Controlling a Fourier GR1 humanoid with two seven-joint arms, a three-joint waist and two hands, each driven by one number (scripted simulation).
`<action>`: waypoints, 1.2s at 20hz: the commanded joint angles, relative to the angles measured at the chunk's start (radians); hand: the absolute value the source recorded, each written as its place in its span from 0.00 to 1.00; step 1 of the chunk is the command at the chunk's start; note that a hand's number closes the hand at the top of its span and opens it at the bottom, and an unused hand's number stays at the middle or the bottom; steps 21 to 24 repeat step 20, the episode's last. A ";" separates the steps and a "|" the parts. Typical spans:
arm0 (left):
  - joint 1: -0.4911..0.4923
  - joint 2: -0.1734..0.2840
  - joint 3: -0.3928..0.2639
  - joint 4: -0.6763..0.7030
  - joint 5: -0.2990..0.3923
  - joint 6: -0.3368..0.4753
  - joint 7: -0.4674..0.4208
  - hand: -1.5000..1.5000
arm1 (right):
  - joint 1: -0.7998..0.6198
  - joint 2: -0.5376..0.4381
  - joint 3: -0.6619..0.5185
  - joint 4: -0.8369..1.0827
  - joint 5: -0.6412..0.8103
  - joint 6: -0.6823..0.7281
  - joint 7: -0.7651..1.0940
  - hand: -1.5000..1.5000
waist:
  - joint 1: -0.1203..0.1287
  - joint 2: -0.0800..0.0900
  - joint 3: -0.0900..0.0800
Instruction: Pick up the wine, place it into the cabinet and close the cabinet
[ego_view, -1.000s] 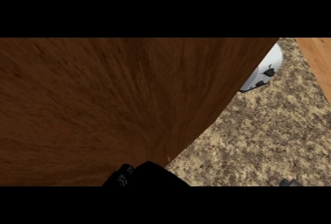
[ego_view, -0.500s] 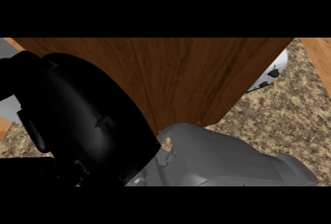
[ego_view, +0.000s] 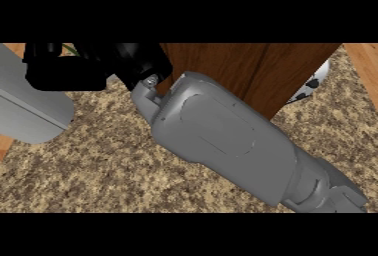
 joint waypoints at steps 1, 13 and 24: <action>-0.041 -0.002 0.018 0.031 0.018 -0.003 0.017 1.00 | -0.033 -0.004 -0.074 0.235 0.007 0.047 -0.108 1.00 | -0.012 0.014 0.001; -0.036 -0.009 0.027 -0.016 0.022 0.019 0.041 1.00 | 0.104 -0.099 -0.041 0.317 0.045 0.086 -0.283 1.00 | -0.010 0.030 0.000; -0.041 -0.002 0.043 -0.029 0.040 0.048 0.057 1.00 | 0.125 -0.115 -0.044 0.323 0.060 0.079 -0.308 1.00 | -0.014 0.029 0.000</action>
